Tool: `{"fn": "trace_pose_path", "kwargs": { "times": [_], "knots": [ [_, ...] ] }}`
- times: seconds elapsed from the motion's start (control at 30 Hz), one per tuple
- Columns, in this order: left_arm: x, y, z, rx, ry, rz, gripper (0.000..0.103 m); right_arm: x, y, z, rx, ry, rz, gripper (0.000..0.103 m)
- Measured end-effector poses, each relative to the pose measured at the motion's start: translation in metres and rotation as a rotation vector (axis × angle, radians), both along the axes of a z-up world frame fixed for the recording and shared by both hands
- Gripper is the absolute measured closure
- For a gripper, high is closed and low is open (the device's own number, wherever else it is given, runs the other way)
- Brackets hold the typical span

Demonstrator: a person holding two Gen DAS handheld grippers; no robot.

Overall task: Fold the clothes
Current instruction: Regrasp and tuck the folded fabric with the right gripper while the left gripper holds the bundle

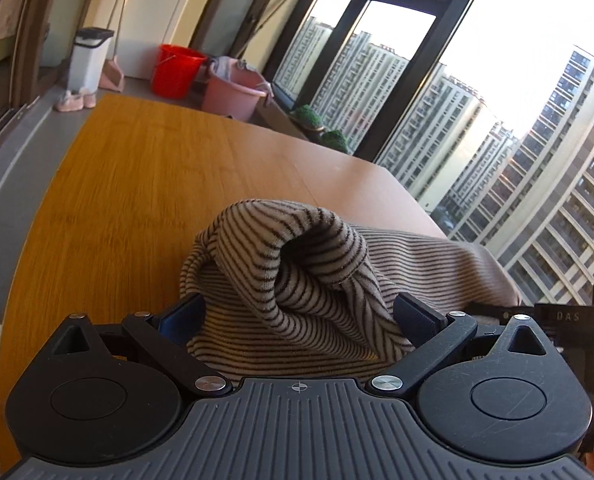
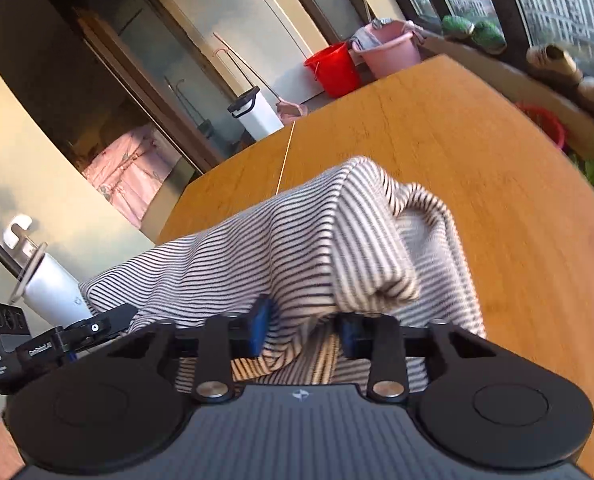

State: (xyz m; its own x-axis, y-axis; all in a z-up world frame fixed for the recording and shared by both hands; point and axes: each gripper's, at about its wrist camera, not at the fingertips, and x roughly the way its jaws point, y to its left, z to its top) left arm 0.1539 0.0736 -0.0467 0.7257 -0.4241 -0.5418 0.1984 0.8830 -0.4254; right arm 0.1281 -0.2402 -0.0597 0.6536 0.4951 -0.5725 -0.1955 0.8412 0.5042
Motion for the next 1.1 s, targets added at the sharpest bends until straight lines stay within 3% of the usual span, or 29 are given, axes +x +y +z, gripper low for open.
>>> {"fn": "trace_pose_path", "kwargs": {
  "times": [0.1,0.17,0.23,0.37,0.47,0.53,0.67,0.73,0.8,0.83,0.9,1.0,1.07,1.1],
  "knots": [
    [-0.003,0.001,-0.002,-0.003,-0.001,0.001,0.000,0.006,-0.004,0.026,-0.051,-0.118,0.002,0.081],
    [-0.003,0.000,-0.003,0.002,-0.003,0.000,0.000,0.009,-0.005,0.032,-0.081,-0.136,0.005,0.081],
    [-0.003,0.000,-0.003,0.004,-0.003,0.000,0.000,0.011,-0.004,0.021,-0.106,-0.089,-0.001,0.081],
    [-0.002,0.001,-0.003,0.005,0.001,0.003,0.000,0.005,-0.015,-0.003,-0.044,0.011,-0.040,0.081],
    [-0.001,-0.001,-0.002,0.012,0.002,0.008,0.000,-0.006,-0.028,-0.003,0.059,0.032,-0.059,0.079],
    [-0.001,-0.003,-0.001,0.018,0.001,0.009,0.000,-0.011,-0.033,-0.006,0.115,0.054,-0.069,0.071],
    [-0.003,-0.005,-0.001,0.032,-0.002,0.010,0.000,-0.013,-0.033,-0.021,0.128,0.095,-0.055,0.063],
    [-0.003,-0.006,0.000,0.045,-0.005,0.012,0.000,-0.012,-0.033,-0.026,0.138,0.081,-0.050,0.063],
    [-0.004,-0.007,0.000,0.061,-0.010,0.009,0.000,-0.008,-0.032,-0.023,0.126,0.052,-0.037,0.088],
    [-0.005,-0.008,0.000,0.068,-0.013,0.007,0.000,-0.005,-0.034,-0.016,0.115,0.028,-0.032,0.094],
    [-0.007,-0.010,-0.001,0.092,-0.020,0.013,0.000,-0.004,-0.039,0.001,0.105,-0.047,-0.036,0.098],
    [-0.005,-0.008,-0.004,0.101,0.003,0.025,0.000,-0.003,-0.044,0.017,0.009,-0.121,-0.074,0.103],
    [-0.006,-0.004,-0.004,0.088,0.003,0.027,0.000,0.002,-0.052,0.014,-0.040,-0.108,-0.114,0.103],
    [-0.006,-0.002,-0.003,0.086,0.004,0.028,0.000,0.001,-0.057,0.012,-0.016,-0.095,-0.131,0.103]
  ]
}}
